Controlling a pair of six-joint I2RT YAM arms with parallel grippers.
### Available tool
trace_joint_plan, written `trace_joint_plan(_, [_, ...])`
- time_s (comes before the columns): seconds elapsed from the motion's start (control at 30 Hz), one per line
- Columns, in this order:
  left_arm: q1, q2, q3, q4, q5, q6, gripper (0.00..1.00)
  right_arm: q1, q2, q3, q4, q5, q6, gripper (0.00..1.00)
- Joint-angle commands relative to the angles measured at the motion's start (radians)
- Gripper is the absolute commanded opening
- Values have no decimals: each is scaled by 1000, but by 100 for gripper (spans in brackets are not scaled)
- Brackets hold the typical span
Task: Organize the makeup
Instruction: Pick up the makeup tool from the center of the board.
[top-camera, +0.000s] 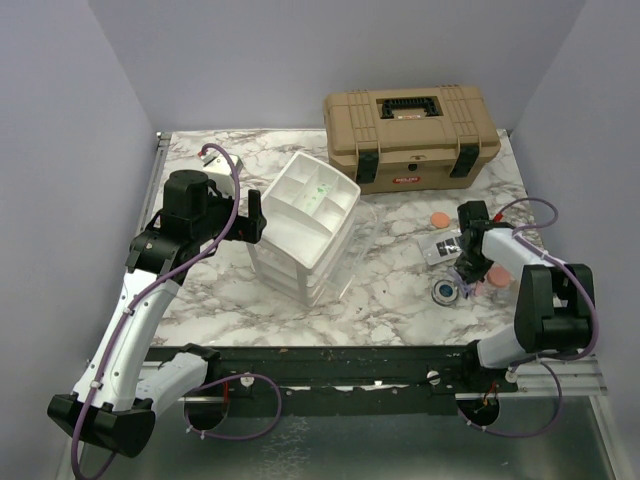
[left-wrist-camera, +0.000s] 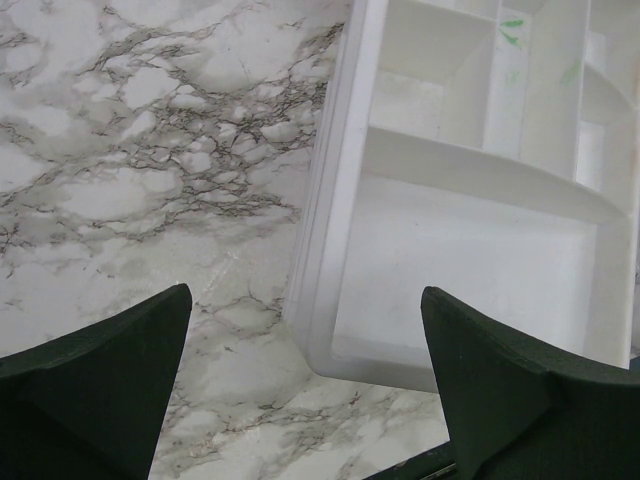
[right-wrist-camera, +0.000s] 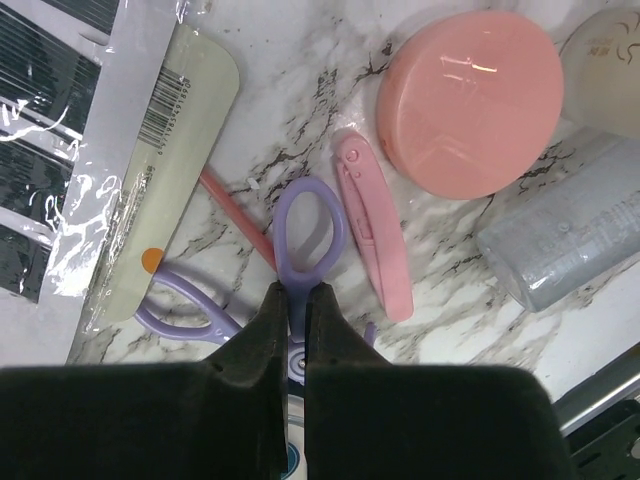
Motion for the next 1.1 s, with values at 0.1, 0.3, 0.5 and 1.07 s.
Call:
trace_joint_plan(0.1, [-7,-3,10,-10,-24,-1,99,-5,-88,51,-54,-2,-17,1])
trace_joint_plan(0.3, [-7,-7,19,-16,-21,-7,99,-5,-141,68,-105,-41,-46,1])
trace_joint_plan(0.5, [-7,-15,20,-24,-22,-7,99,-5,-185,62,-126,-131,-93,1])
trace_joint_plan(1.07, [-7,2,38,-19,-29,-33,99,457,-216,515,-154,-263,-52,1])
